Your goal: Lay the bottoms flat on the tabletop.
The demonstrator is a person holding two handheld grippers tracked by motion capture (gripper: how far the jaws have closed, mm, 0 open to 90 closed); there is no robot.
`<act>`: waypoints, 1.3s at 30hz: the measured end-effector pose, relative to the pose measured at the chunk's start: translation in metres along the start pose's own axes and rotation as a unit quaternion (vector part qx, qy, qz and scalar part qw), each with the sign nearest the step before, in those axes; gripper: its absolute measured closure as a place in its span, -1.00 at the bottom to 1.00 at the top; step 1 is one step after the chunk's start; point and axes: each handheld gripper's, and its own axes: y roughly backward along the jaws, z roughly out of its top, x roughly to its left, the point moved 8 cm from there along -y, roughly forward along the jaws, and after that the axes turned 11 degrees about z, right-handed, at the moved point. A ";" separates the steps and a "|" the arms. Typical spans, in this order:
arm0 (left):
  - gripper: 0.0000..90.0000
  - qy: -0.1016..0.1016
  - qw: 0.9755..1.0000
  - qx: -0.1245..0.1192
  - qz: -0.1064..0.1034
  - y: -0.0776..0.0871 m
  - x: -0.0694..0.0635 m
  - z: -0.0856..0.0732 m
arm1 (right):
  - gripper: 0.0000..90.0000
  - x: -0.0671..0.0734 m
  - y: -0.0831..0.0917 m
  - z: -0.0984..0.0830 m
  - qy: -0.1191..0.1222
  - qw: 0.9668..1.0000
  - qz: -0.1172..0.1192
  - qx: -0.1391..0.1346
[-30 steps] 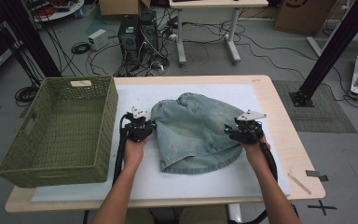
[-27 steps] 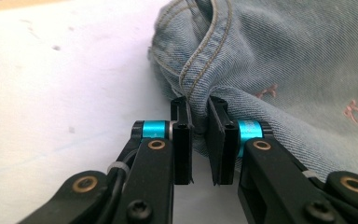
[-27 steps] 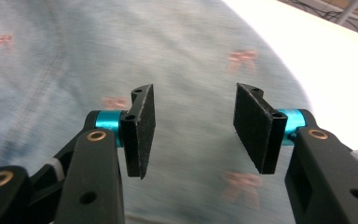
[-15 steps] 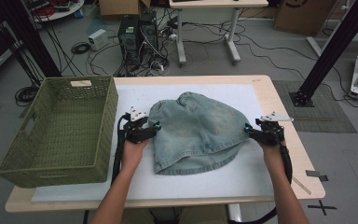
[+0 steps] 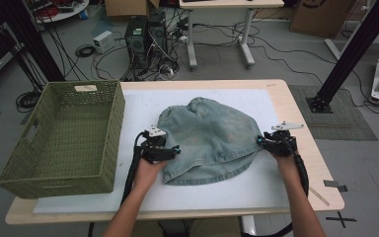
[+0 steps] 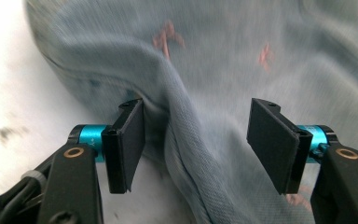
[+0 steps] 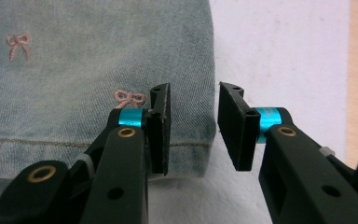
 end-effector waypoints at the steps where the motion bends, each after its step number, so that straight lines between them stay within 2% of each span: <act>1: -0.17 -0.008 1.000 -0.004 0.010 0.000 -0.001 0.000 | 0.39 0.001 -0.001 0.000 -0.001 1.000 0.002 0.001; 2: -0.02 -0.014 1.000 -0.006 0.012 0.001 -0.002 0.000 | 0.38 0.002 -0.002 0.000 0.001 1.000 0.003 0.001; 3: 0.22 -0.017 1.000 -0.009 0.013 0.001 -0.002 0.000 | 0.37 0.002 -0.002 0.000 0.002 1.000 0.003 0.002; 4: 0.42 -0.027 0.999 -0.011 0.024 0.002 0.000 -0.001 | 0.34 0.002 -0.002 0.000 0.001 1.000 0.002 0.001; 5: 0.66 -0.028 0.999 -0.013 0.020 0.002 0.001 0.000 | 0.30 0.001 -0.001 0.000 -0.001 1.000 0.000 0.000; 6: 0.82 -0.022 1.000 -0.013 0.015 0.003 0.002 0.000 | 0.29 0.001 -0.001 0.000 -0.003 1.000 0.000 -0.001; 7: 0.85 -0.022 1.000 -0.014 0.017 0.003 0.004 0.001 | 0.28 0.000 0.000 0.000 -0.006 1.000 0.001 -0.003; 9: 0.88 -0.027 0.999 -0.029 0.037 0.004 0.009 0.005 | 0.28 -0.001 0.001 0.002 -0.008 1.000 0.002 -0.005; 12: 0.88 -0.006 0.996 -0.049 0.069 0.005 0.025 0.011 | 0.28 0.000 0.005 0.004 -0.009 1.000 0.006 -0.015; 16: 0.88 0.003 0.993 -0.066 0.096 0.010 0.045 0.015 | 0.35 0.010 0.006 0.006 0.006 0.999 0.027 -0.018; 18: 0.88 0.009 0.992 -0.078 0.098 0.012 0.051 0.018 | 0.36 0.017 0.004 0.007 0.017 0.999 0.042 -0.017; 23: 0.87 0.000 0.991 -0.091 0.095 0.014 0.051 0.020 | 0.34 0.035 -0.005 0.009 0.044 0.996 0.077 -0.005; 25: 0.87 -0.001 0.991 -0.094 0.093 0.015 0.051 0.020 | 0.38 0.036 -0.008 0.007 0.045 0.996 0.077 0.006; 27: 0.81 0.004 0.992 -0.095 0.087 0.015 0.051 0.020 | 0.73 0.036 -0.010 0.005 0.048 0.995 0.081 0.019; 28: 0.72 0.008 0.992 -0.095 0.085 0.015 0.051 0.020 | 0.86 0.036 -0.011 0.004 0.051 0.995 0.079 0.023; 30: 0.48 0.019 0.993 -0.092 0.073 0.016 0.050 0.020 | 0.94 0.036 -0.012 0.005 0.058 0.995 0.076 0.030; 32: 0.33 0.020 0.993 -0.099 0.066 0.018 0.048 0.021 | 0.96 0.033 -0.012 0.009 0.063 0.996 0.062 0.026; 35: 0.22 0.013 0.991 -0.114 0.062 0.023 0.044 0.024 | 0.96 0.021 -0.010 0.016 0.055 0.998 0.007 0.020; 39: 0.17 0.000 0.991 -0.124 0.052 0.027 0.035 0.028 | 0.95 0.006 -0.011 0.018 0.041 0.997 -0.056 0.026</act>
